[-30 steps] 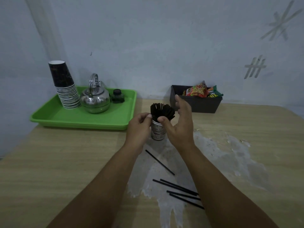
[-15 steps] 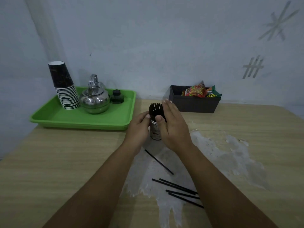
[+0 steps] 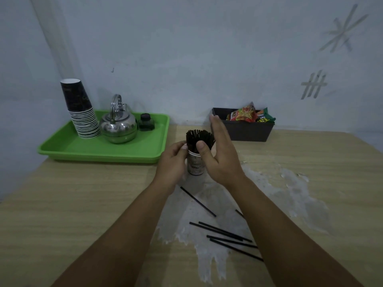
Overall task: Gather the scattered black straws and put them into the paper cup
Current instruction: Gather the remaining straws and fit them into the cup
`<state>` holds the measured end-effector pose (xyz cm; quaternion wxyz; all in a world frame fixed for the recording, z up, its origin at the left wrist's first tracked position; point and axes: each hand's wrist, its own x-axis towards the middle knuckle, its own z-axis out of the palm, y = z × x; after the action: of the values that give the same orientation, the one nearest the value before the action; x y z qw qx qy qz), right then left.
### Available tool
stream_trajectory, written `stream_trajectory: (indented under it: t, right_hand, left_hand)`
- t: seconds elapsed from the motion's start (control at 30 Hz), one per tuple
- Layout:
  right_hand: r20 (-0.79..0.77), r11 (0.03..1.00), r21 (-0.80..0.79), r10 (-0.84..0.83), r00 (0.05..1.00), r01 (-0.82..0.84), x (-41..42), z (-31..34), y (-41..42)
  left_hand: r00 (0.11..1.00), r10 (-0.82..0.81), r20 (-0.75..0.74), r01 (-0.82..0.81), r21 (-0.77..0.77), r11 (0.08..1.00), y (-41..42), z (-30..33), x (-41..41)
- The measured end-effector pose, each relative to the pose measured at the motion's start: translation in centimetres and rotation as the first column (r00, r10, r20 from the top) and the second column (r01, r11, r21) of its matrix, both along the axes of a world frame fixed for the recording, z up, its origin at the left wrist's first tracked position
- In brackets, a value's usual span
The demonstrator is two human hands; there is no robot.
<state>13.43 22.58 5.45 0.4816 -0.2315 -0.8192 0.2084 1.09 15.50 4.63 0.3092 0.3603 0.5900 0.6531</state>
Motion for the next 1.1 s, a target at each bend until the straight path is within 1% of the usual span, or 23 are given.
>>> stream_trajectory:
  t: [0.07,0.13,0.23,0.3,0.37,0.47,0.63,0.73,0.8,0.87,0.97,1.03,1.1]
  right_hand:
    - [-0.05,1.0,-0.004,-0.017,0.999,0.017,0.3,-0.1,-0.1]
    - [-0.06,0.998,-0.006,-0.06,0.996,0.06,0.8,-0.3,-0.3]
    - [-0.082,0.984,-0.078,-0.164,0.983,0.157,2.2,-0.5,-1.1]
    - [-0.08,0.97,-0.127,-0.216,0.973,0.205,3.4,-0.7,-1.7]
    - [-0.05,0.965,-0.14,-0.232,0.972,0.223,4.8,-0.9,-2.4]
    - [0.062,0.957,-0.178,-0.222,0.973,0.229,7.2,-1.3,-4.0]
    - [0.272,0.911,-0.308,-0.191,0.943,0.273,10.5,-2.8,-7.8]
    - [0.422,0.924,-0.228,-0.191,0.886,0.308,12.0,-3.4,-10.0]
    - [0.557,0.938,-0.155,-0.177,0.811,0.311,12.6,-3.5,-11.1]
    - [0.665,0.952,-0.128,-0.125,0.737,0.277,13.0,-3.5,-12.0]
    - [0.738,0.961,-0.096,-0.106,0.666,0.26,13.0,-3.7,-12.9]
    - [0.737,0.963,-0.067,-0.129,0.664,0.261,12.9,-3.8,-13.2]
    - [0.714,0.965,-0.068,-0.132,0.688,0.255,12.7,-4.0,-13.4]
  left_hand:
    - [1.0,0.0,0.015,0.001,-0.016,1.0,-0.2,-0.2,0.0]
    - [1.0,0.006,0.018,-0.005,-0.06,0.998,-0.6,-0.5,0.0]
    - [0.997,0.076,0.028,-0.072,-0.114,0.991,-1.7,-1.1,-0.2]
    - [0.994,0.102,0.047,-0.095,-0.125,0.988,-2.9,-1.5,-0.2]
    - [0.994,0.094,0.058,-0.085,-0.132,0.988,-4.2,-1.7,0.1]
    - [0.996,0.076,0.039,-0.07,-0.143,0.987,-5.9,-1.9,0.9]
    - [0.996,-0.018,-0.089,0.003,-0.169,0.986,-8.6,-2.6,2.9]
    - [0.985,-0.066,-0.162,0.033,-0.2,0.979,-9.6,-2.8,3.9]
    - [0.979,-0.092,-0.183,0.05,-0.22,0.974,-10.0,-2.9,4.4]
    - [0.976,-0.095,-0.195,0.05,-0.223,0.974,-10.3,-2.9,4.8]
    - [0.979,-0.084,-0.183,0.044,-0.212,0.976,-10.6,-3.0,4.8]
    - [0.983,-0.076,-0.167,0.042,-0.202,0.978,-10.8,-3.0,4.8]
    - [0.986,-0.068,-0.153,0.038,-0.192,0.981,-10.9,-3.0,4.7]
